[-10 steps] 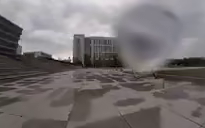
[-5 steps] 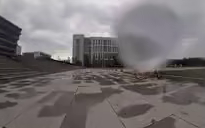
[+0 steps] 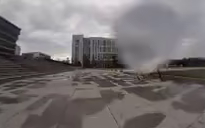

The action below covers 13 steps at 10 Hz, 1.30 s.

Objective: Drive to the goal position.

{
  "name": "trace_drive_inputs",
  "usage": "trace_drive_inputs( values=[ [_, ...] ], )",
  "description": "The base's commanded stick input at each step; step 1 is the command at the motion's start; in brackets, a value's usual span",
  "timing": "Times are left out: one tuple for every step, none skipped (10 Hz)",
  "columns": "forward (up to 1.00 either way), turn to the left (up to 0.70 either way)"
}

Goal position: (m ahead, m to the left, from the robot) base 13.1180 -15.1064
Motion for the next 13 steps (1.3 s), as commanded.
trace_drive_inputs(
  values=[
    [0.70, 0.00],
    [0.70, 0.00],
    [0.70, 0.00],
    [0.70, 0.00],
    [0.70, 0.00],
    [0.70, 0.00],
    [0.70, 0.00],
    [0.70, 0.00],
    [0.70, 0.00],
    [0.70, 0.00],
    [0.70, 0.00],
    [0.70, 0.00],
    [0.70, 0.00]
  ],
)
